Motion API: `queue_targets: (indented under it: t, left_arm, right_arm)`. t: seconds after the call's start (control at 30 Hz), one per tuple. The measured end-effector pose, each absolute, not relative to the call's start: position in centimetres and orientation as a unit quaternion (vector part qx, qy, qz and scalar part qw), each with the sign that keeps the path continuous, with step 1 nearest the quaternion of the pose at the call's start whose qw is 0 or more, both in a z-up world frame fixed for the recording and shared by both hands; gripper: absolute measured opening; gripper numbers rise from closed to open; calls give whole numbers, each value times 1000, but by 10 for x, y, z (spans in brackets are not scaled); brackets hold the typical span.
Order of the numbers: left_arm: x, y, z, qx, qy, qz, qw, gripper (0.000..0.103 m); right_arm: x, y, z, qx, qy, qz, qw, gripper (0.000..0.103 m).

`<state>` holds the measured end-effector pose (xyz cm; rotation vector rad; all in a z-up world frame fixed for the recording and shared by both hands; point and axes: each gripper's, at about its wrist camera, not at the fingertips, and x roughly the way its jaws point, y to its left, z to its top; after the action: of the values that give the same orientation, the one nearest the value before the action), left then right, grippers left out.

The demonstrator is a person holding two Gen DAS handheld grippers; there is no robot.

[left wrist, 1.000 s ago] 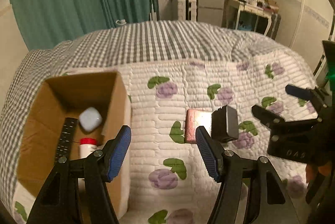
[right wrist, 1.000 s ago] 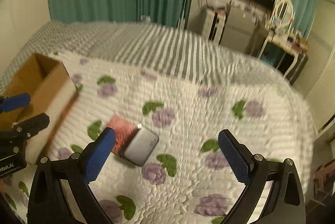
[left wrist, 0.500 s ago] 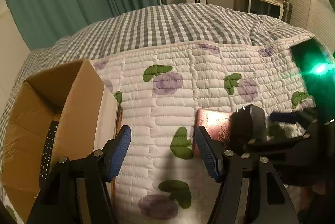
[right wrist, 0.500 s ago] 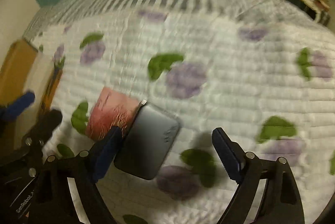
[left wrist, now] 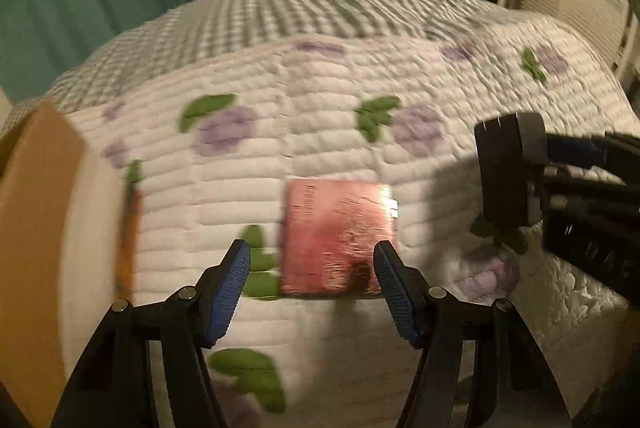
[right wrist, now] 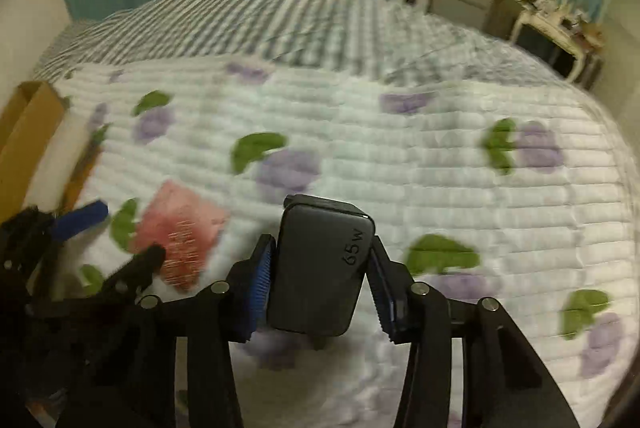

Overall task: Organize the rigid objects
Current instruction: 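Grasp the dark grey charger with the right tool while the left tool grasps the pink rose card case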

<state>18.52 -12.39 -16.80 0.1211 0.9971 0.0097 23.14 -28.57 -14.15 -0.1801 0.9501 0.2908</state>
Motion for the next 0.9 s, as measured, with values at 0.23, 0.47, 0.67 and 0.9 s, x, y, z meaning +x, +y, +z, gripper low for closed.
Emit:
queue_targets:
  t: [0.23,0.47,0.67,0.9]
  left_arm:
    - [202,-130,-186,37,490,-17,871,72]
    - [206,-137,-196,60,480,-19,875,74]
    - [202,-135,-191,58,481,-26,874,71]
    - [185,-128,-181,61,483,-27,873,70]
  right_arm:
    - [236,-292,-144,-80,469,148,867,44]
    - [240,-283,-151,-75,480,155,860,42]
    - [242,-278,-157,-85,491,161,852,43]
    - [238,-279,-160,-83,480,164,858,43]
